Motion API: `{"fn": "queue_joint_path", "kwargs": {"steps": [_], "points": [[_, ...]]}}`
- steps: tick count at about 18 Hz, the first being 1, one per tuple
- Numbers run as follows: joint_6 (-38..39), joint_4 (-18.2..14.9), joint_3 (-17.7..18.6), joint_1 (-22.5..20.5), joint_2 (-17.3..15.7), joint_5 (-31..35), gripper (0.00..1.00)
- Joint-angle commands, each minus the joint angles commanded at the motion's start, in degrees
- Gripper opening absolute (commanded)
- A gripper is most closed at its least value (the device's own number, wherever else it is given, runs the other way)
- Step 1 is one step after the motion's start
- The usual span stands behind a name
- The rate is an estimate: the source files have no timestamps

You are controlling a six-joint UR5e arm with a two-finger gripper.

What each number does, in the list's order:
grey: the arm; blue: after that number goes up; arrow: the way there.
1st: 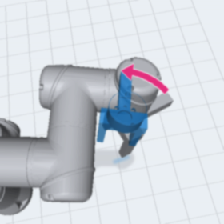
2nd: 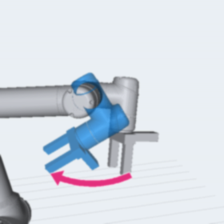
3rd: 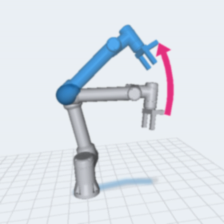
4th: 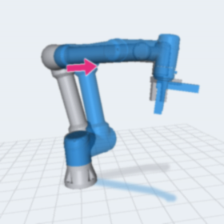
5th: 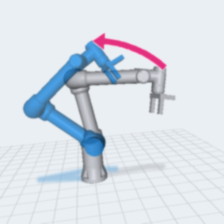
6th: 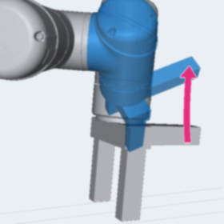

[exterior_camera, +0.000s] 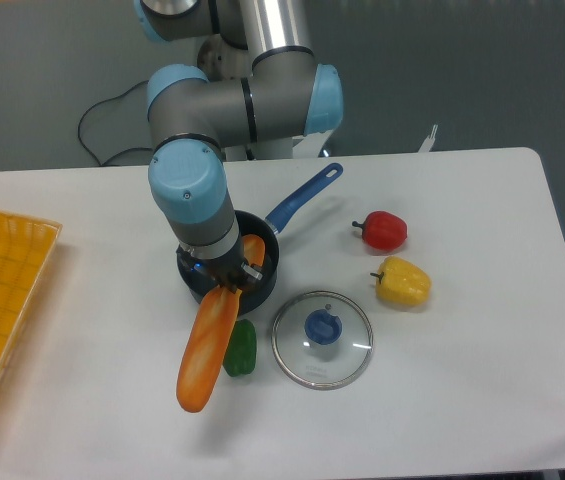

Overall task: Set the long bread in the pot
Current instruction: 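Hold the orange long bread in the gripper above the black saucepan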

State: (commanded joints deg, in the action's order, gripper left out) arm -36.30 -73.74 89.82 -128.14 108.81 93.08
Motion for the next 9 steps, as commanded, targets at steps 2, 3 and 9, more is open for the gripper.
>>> {"fn": "queue_joint_path", "kwargs": {"steps": [2,3,9], "points": [[-0.1,0.2,0.8,0.1,0.0,0.2,0.01],[-0.1,0.1,1.0,0.0,-0.1,0.3,0.01],[-0.2,-0.2,0.8,-0.4,-0.3,0.5,0.01]]}}
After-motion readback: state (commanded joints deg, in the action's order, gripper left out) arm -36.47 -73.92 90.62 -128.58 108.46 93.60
